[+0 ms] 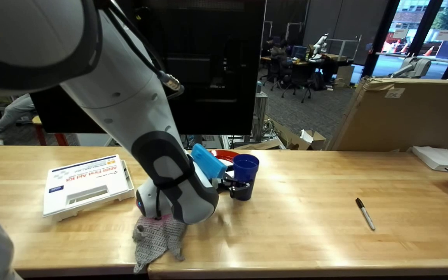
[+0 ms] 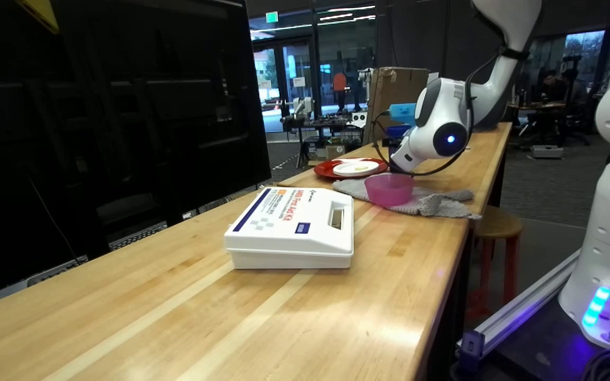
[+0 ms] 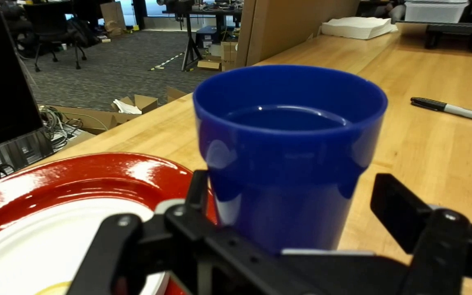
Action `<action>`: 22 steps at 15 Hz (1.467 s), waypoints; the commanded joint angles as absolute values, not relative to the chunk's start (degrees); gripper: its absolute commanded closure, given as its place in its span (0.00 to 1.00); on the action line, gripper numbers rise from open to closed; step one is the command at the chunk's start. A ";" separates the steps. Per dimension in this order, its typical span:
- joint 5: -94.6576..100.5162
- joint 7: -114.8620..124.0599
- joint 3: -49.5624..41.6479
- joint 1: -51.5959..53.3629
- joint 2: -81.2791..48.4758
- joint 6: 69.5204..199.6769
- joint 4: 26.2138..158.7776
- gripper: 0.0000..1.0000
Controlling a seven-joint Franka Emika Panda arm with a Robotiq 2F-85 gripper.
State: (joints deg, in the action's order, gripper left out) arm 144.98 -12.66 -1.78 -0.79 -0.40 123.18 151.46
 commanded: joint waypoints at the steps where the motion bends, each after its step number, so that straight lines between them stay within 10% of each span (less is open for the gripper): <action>1: 146.62 -11.37 -2.23 -1.61 -0.29 122.64 151.79 0.00; 22: 148.53 -9.00 -1.97 -1.41 -7.41 121.89 149.22 0.00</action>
State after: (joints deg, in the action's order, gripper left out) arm 146.51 -10.65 -2.05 -1.12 -6.47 122.87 149.01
